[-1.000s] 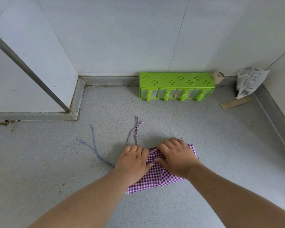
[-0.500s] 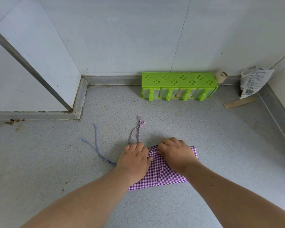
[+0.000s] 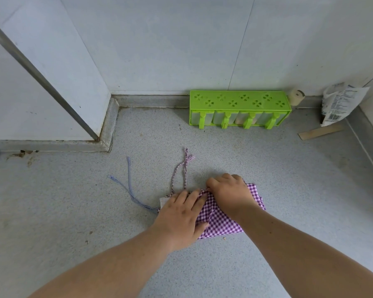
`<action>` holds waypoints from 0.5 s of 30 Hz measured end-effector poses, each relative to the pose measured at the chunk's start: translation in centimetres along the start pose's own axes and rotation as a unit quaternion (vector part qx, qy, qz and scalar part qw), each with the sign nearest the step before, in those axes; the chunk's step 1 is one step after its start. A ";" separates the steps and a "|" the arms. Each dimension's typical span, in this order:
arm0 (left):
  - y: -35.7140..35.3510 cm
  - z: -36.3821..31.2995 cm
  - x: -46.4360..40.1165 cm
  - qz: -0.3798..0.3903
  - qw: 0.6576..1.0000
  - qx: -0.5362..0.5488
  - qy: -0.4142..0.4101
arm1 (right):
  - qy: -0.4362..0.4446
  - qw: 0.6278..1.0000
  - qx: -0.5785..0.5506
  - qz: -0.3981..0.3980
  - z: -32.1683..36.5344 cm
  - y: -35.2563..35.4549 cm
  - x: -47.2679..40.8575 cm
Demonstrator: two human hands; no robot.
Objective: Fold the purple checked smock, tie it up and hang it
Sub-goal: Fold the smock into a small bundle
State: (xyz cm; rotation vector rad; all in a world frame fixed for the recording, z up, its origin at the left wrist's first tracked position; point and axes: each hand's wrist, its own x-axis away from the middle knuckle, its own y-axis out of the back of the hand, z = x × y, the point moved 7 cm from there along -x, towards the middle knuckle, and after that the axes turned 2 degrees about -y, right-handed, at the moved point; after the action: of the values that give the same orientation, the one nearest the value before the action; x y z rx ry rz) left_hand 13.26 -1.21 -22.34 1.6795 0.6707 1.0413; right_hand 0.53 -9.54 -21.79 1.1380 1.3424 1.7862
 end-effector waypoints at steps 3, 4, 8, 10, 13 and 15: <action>-0.3 0.5 -0.2 0.014 0.999 0.017 0.024 | 0.008 1.000 0.003 -0.020 0.3 0.3 0.0; -0.5 0.6 -0.2 0.021 0.999 0.013 0.029 | 0.007 0.999 0.005 -0.038 0.3 0.5 0.2; -1.2 0.6 -0.2 0.037 0.998 -0.003 0.043 | -0.036 0.988 -0.004 -0.153 -0.9 1.6 3.1; -1.6 0.6 -0.2 0.046 0.998 0.000 0.041 | -0.094 0.983 -0.026 -0.156 -2.6 1.7 5.1; -1.8 0.8 -0.1 0.068 0.997 0.013 0.046 | -0.200 0.971 -0.060 -0.113 -5.2 1.4 7.5; -2.0 0.9 -0.1 0.081 0.995 0.020 0.049 | -0.235 0.965 -0.073 -0.087 -6.1 1.5 8.4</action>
State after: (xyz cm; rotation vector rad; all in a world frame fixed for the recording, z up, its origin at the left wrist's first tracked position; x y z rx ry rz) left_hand 14.16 -1.02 -24.33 1.7494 0.6305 1.2380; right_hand -8.58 -5.30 -18.79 1.2228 0.9775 1.3521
